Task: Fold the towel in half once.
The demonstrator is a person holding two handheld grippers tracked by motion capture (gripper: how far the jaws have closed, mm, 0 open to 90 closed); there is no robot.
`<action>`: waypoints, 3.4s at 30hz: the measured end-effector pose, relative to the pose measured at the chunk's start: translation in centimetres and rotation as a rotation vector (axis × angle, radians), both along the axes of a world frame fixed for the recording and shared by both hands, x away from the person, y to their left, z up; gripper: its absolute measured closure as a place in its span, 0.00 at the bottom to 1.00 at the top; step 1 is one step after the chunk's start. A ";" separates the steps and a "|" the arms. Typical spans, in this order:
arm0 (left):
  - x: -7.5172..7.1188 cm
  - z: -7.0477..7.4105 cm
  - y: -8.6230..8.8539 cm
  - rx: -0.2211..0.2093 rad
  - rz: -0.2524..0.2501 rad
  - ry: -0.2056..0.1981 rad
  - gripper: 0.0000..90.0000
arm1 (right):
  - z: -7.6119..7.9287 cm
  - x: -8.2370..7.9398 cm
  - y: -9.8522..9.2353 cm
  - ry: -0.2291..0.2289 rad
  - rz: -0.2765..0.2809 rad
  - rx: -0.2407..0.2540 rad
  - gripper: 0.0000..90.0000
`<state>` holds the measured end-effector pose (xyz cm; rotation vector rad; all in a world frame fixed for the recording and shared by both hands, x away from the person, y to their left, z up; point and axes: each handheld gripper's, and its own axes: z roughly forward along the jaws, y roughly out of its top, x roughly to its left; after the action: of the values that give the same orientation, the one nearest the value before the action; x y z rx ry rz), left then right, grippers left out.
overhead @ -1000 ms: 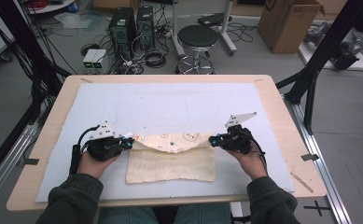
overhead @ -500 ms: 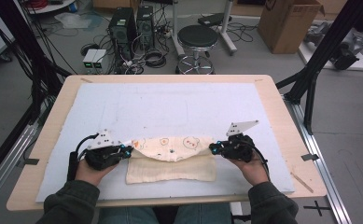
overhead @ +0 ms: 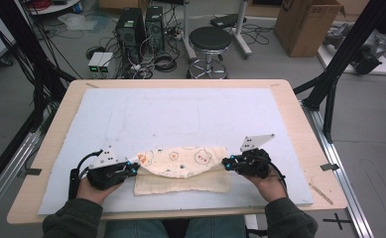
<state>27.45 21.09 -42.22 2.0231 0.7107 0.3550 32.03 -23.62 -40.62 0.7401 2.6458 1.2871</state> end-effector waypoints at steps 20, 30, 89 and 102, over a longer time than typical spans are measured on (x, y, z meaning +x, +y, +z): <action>-1.7 -0.2 0.1 0.019 -0.032 0.005 0.95 | -0.2 -2.0 -0.3 -0.001 0.029 -0.003 0.94; -2.4 -0.4 0.0 0.031 -0.051 0.008 0.98 | -0.2 -2.8 -0.4 0.007 0.038 0.002 0.94; -2.5 -1.2 -1.3 0.077 -0.115 0.098 0.96 | -2.3 -2.9 1.4 0.054 0.157 -0.127 0.95; -3.1 -0.7 -0.4 0.046 -0.135 0.085 0.96 | -1.4 -3.7 0.6 0.045 0.160 -0.084 0.95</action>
<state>24.38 20.68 -42.91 2.1278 0.6181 0.2090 28.29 -23.01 -42.01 0.5625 2.8264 1.1985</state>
